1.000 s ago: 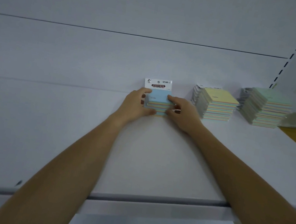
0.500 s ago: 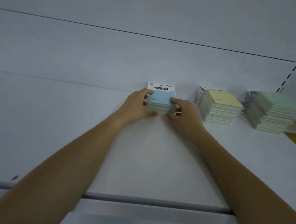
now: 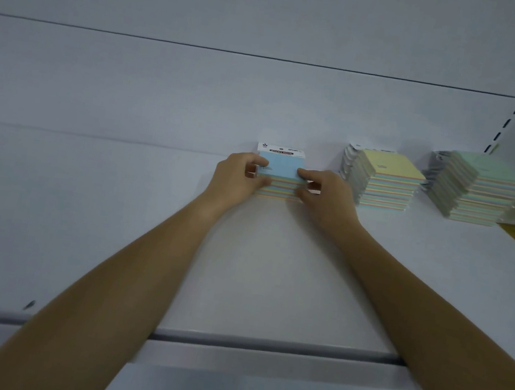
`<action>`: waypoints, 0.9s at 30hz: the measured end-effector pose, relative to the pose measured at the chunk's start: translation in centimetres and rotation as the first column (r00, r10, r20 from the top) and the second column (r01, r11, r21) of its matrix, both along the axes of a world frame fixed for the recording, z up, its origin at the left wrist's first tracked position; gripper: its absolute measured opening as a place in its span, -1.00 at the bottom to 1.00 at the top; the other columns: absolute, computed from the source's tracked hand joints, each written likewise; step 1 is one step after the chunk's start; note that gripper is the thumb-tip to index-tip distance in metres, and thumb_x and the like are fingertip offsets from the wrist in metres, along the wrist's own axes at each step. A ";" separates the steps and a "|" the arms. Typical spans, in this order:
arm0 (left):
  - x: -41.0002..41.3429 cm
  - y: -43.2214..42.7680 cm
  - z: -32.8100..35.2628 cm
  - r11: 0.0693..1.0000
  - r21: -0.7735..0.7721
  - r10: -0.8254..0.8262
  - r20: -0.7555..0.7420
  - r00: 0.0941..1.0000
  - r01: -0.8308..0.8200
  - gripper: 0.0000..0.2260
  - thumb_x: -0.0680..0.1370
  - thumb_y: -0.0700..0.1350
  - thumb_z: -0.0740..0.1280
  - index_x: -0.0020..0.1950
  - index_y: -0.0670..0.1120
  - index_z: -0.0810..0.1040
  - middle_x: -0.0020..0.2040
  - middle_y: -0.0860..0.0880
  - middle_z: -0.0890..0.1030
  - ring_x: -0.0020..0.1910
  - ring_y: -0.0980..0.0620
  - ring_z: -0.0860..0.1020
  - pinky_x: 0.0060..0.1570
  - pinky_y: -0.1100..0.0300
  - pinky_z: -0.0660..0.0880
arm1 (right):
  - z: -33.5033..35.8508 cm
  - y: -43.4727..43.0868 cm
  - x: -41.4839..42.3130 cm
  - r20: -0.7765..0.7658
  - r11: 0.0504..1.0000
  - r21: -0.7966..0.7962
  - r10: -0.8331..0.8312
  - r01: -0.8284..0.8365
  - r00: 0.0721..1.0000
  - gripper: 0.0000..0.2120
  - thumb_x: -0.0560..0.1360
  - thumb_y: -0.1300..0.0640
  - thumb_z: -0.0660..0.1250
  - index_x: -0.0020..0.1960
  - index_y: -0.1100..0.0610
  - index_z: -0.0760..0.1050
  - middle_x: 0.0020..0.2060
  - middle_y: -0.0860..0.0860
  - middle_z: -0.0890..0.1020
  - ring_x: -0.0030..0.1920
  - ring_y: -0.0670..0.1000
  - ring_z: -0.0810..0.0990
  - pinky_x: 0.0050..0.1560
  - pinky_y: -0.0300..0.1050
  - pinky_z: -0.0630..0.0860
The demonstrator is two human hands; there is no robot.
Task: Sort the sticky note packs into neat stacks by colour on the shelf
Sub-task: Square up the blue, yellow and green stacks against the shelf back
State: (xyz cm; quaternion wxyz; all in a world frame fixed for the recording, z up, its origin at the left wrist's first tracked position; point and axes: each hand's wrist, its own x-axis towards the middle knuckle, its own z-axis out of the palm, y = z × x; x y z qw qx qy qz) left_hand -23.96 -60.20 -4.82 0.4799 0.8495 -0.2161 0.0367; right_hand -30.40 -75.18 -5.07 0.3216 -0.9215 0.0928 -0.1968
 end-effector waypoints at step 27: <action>-0.2 0.3 0.0 1.000 -0.007 -0.022 0.000 1.000 0.022 -0.64 0.45 -0.15 0.41 0.24 -0.12 0.53 0.13 -0.16 0.56 -0.06 0.04 0.60 0.14 0.13 0.52 | -0.8 -0.5 0.5 0.053 0.948 0.317 -0.048 0.029 0.997 -0.66 0.49 0.25 0.27 0.26 0.13 0.49 0.12 0.09 0.63 -0.24 -0.17 0.52 -0.22 -0.55 0.40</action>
